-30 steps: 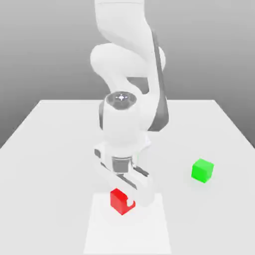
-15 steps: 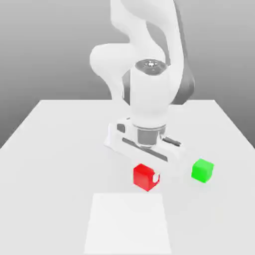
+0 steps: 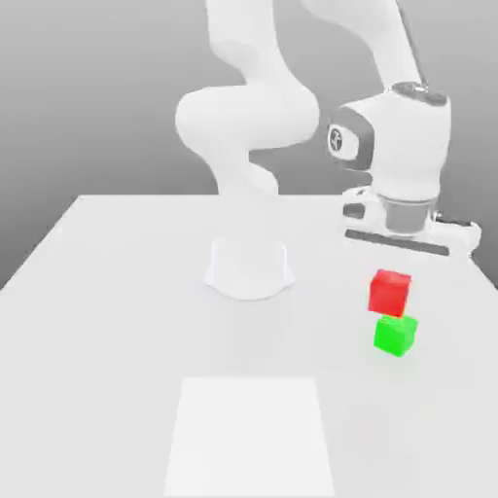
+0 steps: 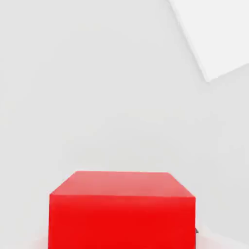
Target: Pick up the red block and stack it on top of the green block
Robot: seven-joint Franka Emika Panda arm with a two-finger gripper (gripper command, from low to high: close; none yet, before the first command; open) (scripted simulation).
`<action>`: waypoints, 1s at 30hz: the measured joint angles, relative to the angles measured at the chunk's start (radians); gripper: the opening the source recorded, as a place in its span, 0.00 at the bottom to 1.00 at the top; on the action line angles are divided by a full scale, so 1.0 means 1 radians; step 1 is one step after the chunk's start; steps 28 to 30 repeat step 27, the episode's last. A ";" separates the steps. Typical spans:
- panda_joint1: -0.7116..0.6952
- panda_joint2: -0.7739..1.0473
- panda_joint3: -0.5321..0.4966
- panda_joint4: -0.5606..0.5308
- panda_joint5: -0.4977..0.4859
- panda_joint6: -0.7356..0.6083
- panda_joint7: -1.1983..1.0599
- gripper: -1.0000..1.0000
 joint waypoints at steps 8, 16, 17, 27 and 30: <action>-0.039 0.035 0.088 -0.010 -0.090 0.042 0.095 0.00; -0.162 0.121 0.162 -0.011 -0.256 0.106 0.207 0.00; -0.176 0.132 0.170 -0.011 -0.277 0.113 0.221 0.00; -0.280 0.239 0.215 -0.006 -0.470 0.179 0.352 0.00; -0.280 0.239 0.215 -0.006 -0.470 0.179 0.352 0.00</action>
